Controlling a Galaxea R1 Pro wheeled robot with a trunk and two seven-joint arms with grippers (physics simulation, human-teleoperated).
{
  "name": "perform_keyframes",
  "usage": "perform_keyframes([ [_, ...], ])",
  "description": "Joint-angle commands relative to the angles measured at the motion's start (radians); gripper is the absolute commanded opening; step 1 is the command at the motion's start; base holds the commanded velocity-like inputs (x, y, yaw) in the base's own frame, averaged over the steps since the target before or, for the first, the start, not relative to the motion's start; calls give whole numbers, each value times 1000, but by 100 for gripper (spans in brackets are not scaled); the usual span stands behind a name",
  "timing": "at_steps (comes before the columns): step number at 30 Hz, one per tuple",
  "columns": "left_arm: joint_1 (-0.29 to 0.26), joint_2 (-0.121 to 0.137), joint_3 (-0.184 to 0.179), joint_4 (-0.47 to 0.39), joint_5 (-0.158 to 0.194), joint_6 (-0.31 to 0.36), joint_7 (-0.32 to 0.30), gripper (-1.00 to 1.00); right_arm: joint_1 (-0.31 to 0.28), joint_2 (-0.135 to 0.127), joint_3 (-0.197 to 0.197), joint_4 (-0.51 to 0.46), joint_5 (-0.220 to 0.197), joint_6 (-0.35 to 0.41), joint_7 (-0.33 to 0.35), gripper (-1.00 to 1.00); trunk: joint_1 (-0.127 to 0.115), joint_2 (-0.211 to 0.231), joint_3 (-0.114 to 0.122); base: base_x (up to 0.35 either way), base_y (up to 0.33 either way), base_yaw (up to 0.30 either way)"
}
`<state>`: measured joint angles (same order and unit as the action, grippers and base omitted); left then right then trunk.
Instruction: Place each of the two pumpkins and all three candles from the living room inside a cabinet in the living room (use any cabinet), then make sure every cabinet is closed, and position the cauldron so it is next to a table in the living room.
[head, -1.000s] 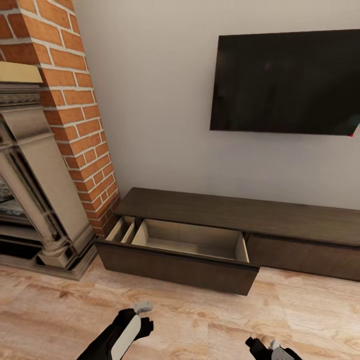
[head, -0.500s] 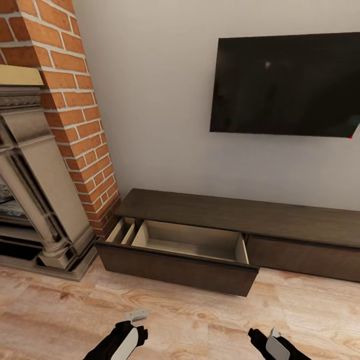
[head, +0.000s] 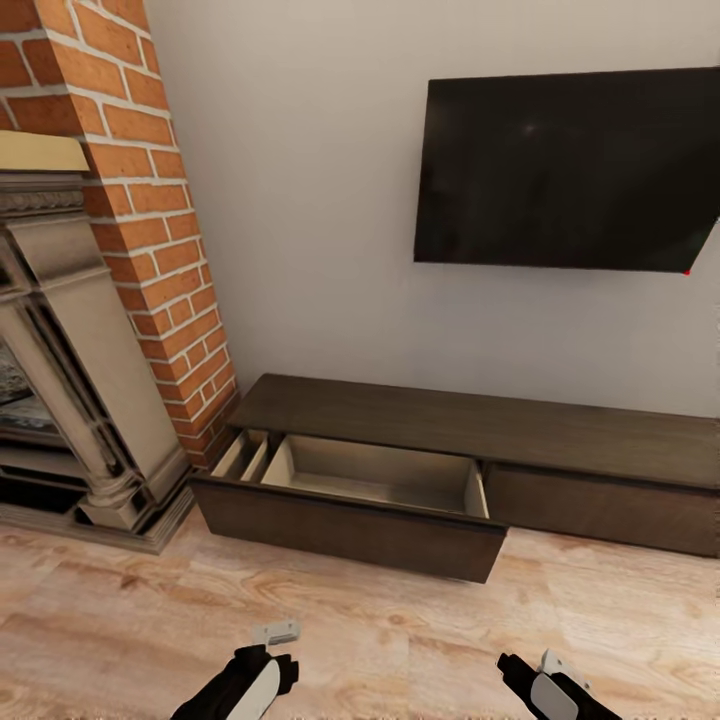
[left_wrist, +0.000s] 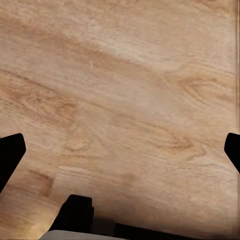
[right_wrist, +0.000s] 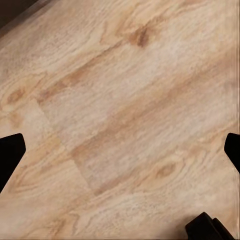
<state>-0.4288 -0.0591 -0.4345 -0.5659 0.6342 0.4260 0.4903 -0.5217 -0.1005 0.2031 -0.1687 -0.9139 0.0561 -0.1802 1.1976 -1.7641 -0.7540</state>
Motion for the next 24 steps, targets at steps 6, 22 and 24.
perform_keyframes([
  [6,-1,1,-25,-2,9,1,10,100,0,-1,9,-3,-5,5,-7,100,0,0,1,-50,-272,74],
  [22,-1,1,-31,-2,11,-26,9,100,0,-1,9,-3,-4,-26,-7,100,0,0,9,-8,-72,257],
  [24,-1,1,-31,-1,11,-26,9,100,0,0,9,-3,-4,-27,-7,100,0,0,9,-103,-1,281],
])
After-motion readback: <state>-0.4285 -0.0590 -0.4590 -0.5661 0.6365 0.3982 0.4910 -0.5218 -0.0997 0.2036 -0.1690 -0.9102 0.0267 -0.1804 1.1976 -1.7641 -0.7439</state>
